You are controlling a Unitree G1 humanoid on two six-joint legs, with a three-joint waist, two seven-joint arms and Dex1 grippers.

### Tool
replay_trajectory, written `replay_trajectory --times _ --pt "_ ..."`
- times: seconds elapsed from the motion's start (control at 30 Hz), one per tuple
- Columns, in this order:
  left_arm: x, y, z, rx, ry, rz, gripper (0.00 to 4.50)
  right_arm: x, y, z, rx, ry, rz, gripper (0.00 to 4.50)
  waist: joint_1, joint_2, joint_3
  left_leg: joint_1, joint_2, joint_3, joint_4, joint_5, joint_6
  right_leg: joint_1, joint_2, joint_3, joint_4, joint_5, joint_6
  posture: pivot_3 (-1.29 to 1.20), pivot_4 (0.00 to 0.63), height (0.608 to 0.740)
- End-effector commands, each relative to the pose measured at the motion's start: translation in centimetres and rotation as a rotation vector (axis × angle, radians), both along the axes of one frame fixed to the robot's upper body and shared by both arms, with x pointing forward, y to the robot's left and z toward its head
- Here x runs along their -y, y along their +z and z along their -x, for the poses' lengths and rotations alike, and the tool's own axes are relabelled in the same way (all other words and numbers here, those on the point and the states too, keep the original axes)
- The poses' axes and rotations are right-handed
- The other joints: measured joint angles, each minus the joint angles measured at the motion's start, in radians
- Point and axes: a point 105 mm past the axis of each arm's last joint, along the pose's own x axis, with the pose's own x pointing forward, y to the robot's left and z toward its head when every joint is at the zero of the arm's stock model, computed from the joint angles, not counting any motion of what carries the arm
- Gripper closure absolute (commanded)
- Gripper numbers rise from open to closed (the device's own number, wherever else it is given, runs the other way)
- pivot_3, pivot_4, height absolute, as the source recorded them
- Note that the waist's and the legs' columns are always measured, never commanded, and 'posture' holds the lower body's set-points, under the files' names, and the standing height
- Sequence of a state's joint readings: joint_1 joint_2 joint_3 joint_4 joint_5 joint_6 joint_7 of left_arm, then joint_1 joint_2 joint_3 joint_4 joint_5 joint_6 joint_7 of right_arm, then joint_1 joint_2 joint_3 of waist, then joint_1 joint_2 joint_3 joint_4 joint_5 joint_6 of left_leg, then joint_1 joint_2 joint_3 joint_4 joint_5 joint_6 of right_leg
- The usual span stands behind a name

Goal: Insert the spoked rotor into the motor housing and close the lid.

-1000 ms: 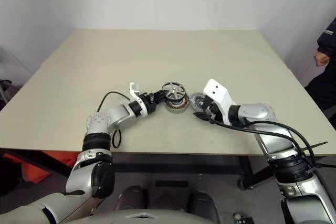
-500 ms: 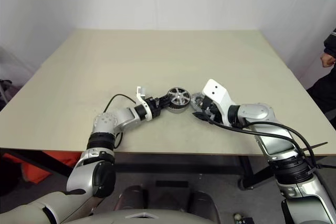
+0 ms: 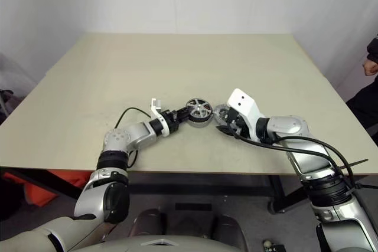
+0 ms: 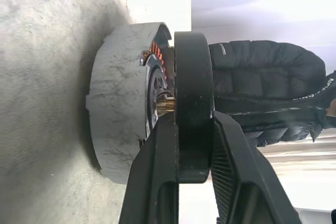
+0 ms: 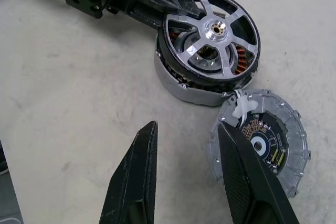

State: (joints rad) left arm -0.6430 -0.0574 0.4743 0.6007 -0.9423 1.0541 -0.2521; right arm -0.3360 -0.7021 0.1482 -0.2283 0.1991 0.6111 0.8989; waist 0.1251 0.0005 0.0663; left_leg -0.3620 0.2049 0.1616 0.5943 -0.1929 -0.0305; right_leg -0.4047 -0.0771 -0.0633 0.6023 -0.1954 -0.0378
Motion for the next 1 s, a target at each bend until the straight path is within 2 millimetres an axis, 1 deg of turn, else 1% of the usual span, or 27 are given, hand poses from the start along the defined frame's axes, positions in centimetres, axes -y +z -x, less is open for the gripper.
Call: replay_trajectory --times 0.03,0.17,0.23,0.27,0.33,0.43,0.6,0.8,0.9,1.0 --pt "-0.2 0.7 -0.2 0.034 0.013 0.003 3.86 -0.4 1.2 -0.3 0.049 0.021 -0.010 2.47 0.000 0.000 0.000 0.000 0.000 0.000 0.000 0.000 0.000 0.000 0.000 0.000 0.000 0.000 0.000 0.00 0.000 0.740" --pt "0.0 0.6 -0.1 0.047 0.004 -0.018 3.86 -0.5 1.2 -0.4 0.051 0.021 -0.013 2.47 0.000 0.000 0.000 0.000 0.000 0.000 0.000 0.000 0.000 0.000 0.000 0.000 0.000 0.000 0.000 0.00 0.000 0.740" --pt "0.0 0.6 -0.1 0.053 0.003 -0.029 3.29 -0.5 1.2 -0.3 0.052 0.021 -0.013 2.47 0.000 0.000 0.000 0.000 0.000 0.000 0.000 0.000 0.000 0.000 0.000 0.000 0.000 0.000 0.000 0.00 0.000 0.740" --pt "0.0 0.6 -0.2 0.052 0.008 -0.032 3.08 -0.5 1.3 -0.3 0.052 0.022 -0.014 2.47 0.000 0.000 0.000 0.000 0.000 0.000 0.000 0.000 0.000 0.000 0.000 0.000 0.000 0.000 0.000 0.00 0.000 0.740" --pt "-0.2 0.7 -0.4 0.054 0.020 -0.026 2.47 -0.6 1.3 -0.3 0.053 0.023 -0.015 2.47 0.000 0.000 0.000 0.001 0.000 0.000 0.000 0.000 0.000 0.001 0.000 0.000 0.000 0.000 0.000 0.00 0.000 0.740" --pt "-0.8 1.3 -0.6 0.086 0.036 -0.017 2.47 -0.8 1.3 -0.3 0.055 0.028 -0.018 2.47 -0.001 0.000 0.000 0.004 0.000 0.000 0.000 0.000 0.000 0.004 0.000 0.000 0.000 0.000 0.000 0.00 0.000 0.740" --pt "-1.8 2.4 -0.5 0.139 0.063 0.020 2.47 -1.0 1.2 -0.4 0.057 0.034 -0.023 2.47 -0.001 0.000 0.000 0.003 0.000 0.000 0.000 0.000 0.000 0.003 0.000 0.000 0.000 0.000 0.000 0.00 0.000 0.740" --pt "-3.3 4.3 0.4 0.226 0.090 0.088 2.47 -1.7 1.6 -0.6 0.072 0.051 -0.041 2.47 -0.002 0.000 0.000 0.002 0.000 0.000 -0.001 0.000 0.001 0.002 0.000 0.000 -0.001 0.000 0.000 0.00 0.000 0.740" --pt "-4.1 5.0 0.9 0.260 0.108 0.114 2.47 -2.3 2.4 -1.2 0.102 0.045 -0.065 2.47 -0.004 0.000 0.000 0.001 0.000 0.000 -0.001 0.000 0.001 0.001 0.000 0.000 -0.001 0.000 0.000 0.00 0.000 0.740" --pt "-4.5 5.0 1.2 0.269 0.120 0.109 2.47 -2.9 2.9 -2.4 0.119 0.022 -0.087 2.47 -0.004 0.000 0.000 0.002 0.000 0.000 -0.001 0.000 0.000 0.001 0.000 0.000 0.000 0.000 0.000 0.00 0.000 0.740"
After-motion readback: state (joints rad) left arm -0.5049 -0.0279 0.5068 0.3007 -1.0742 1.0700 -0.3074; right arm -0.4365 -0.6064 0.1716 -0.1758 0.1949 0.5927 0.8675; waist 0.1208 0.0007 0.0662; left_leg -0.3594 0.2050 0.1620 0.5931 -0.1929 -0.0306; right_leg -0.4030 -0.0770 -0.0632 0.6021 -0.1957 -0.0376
